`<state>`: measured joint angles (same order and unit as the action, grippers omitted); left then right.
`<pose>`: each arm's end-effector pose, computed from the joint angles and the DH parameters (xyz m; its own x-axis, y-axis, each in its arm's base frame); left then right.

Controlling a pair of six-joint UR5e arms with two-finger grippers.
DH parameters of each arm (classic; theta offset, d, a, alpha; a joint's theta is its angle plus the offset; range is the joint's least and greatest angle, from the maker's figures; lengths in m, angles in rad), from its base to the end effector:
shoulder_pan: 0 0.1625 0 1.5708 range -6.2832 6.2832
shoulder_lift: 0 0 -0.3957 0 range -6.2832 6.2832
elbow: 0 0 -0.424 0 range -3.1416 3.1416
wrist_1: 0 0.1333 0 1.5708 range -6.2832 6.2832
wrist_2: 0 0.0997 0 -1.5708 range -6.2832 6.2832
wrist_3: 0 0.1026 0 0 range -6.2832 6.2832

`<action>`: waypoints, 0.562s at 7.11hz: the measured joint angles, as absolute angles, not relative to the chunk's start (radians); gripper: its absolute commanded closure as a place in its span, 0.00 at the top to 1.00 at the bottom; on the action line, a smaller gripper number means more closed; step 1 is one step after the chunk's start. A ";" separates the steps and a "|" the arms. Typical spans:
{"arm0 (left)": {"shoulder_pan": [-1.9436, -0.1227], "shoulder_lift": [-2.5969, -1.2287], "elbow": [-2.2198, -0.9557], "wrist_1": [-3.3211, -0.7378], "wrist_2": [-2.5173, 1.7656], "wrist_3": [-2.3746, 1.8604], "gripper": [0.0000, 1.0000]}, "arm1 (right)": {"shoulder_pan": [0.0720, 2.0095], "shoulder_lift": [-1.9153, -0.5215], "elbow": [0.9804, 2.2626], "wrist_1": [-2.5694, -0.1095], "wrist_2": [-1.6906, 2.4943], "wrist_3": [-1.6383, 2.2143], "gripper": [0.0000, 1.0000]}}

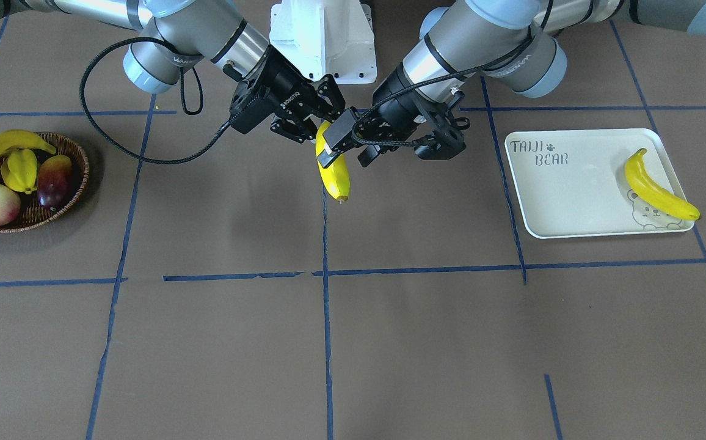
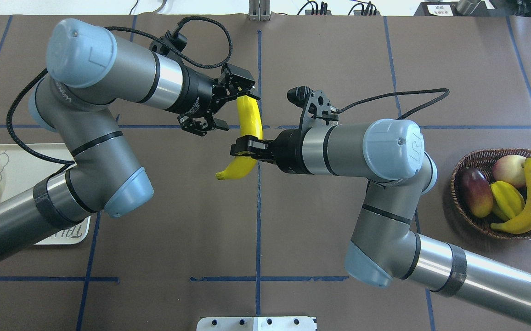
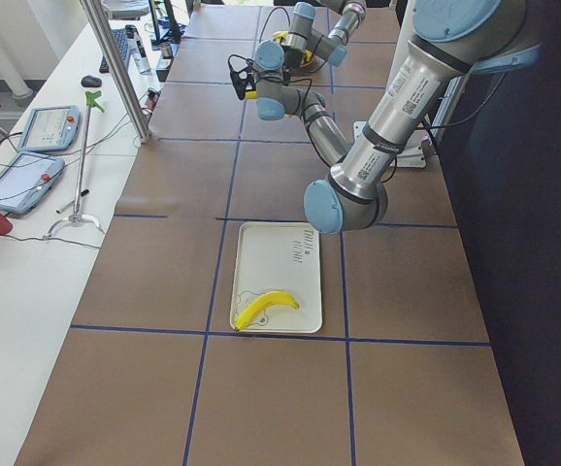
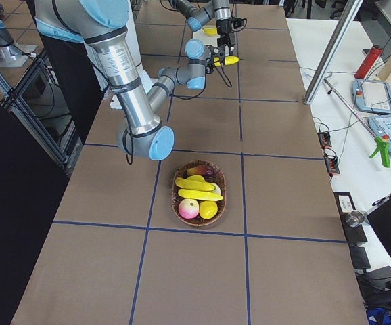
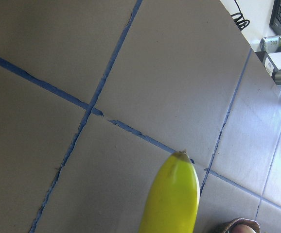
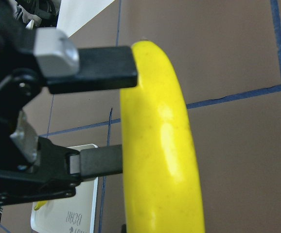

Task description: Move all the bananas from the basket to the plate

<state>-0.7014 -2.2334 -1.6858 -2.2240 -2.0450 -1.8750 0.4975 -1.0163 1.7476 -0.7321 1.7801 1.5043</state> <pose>0.4407 -0.4854 0.0910 0.0332 -0.3769 -0.9257 0.2501 0.8999 -0.3574 -0.4952 -0.3964 0.1161 0.0196 -0.0633 0.9978 -0.2835 0.9567 0.0663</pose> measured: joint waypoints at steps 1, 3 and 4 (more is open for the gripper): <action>-0.693 -2.238 -1.672 -2.224 -2.040 -1.875 1.00 | 0.494 -1.013 1.748 -0.733 1.780 1.501 0.03; -0.688 -2.245 -1.661 -2.224 -2.037 -1.873 0.56 | 0.489 -1.011 1.749 -0.733 1.779 1.498 0.06; -0.688 -2.247 -1.660 -2.224 -2.037 -1.874 0.28 | 0.488 -1.011 1.749 -0.733 1.779 1.497 0.10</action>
